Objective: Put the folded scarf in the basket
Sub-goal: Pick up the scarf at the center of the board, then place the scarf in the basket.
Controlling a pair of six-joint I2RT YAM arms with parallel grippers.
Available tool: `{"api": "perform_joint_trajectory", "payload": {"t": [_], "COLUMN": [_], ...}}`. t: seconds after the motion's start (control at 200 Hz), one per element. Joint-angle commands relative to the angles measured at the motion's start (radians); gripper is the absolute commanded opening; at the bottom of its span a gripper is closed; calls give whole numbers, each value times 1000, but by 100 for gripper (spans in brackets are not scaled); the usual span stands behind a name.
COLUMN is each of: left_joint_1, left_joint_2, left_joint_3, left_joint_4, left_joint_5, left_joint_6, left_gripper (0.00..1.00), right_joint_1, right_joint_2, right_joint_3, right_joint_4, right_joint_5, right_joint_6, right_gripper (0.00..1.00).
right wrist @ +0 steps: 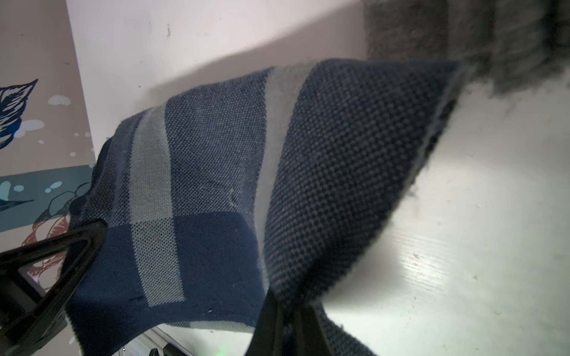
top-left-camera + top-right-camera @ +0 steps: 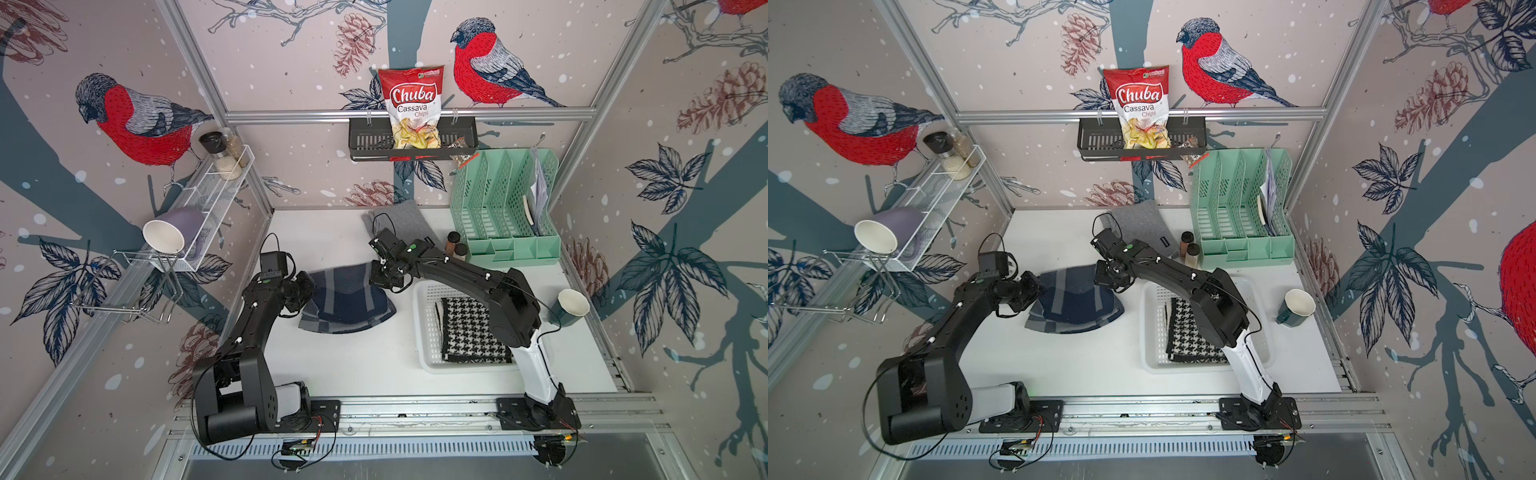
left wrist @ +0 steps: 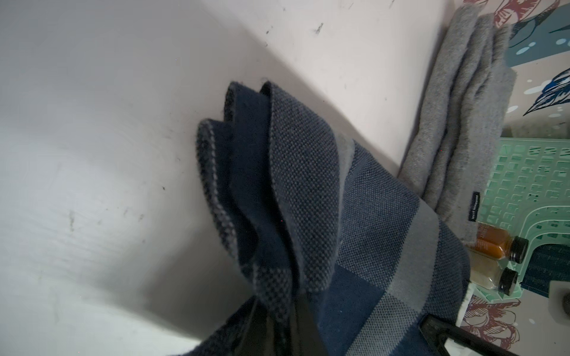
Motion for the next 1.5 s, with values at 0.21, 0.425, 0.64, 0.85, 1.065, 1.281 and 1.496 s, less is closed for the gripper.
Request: {"api": "perform_joint_trajectory", "payload": {"t": [0.21, 0.425, 0.64, 0.85, 1.065, 1.281, 1.496], "left_joint_1": [-81, -253, -495, -713, -925, -1106, -1204], "left_joint_2": [-86, -144, -161, -127, -72, 15, 110], "left_joint_3": [125, 210, 246, 301, 343, 366, 411], "left_joint_4": [-156, -220, -197, -157, -95, -15, 27], "left_joint_5": [-36, -102, -170, -245, -309, -354, -370], "left_joint_6": [-68, -192, -347, -465, -570, -654, -679], "left_gripper": [0, 0, 0, 0, 0, 0, 0], "right_joint_1": [8, 8, -4, -19, -55, -156, -273], "right_joint_2": [-107, -225, -400, -557, -727, -895, -1007], "right_joint_3": [0, -63, -216, -358, -484, -617, -676], "right_joint_4": [-77, -132, -168, -221, -297, -392, -440], "right_joint_5": [70, 109, 146, 187, 251, 311, 337], "right_joint_6": [-60, -91, -102, -98, -63, -52, -91], "right_gripper": [0, 0, 0, 0, 0, 0, 0]}}
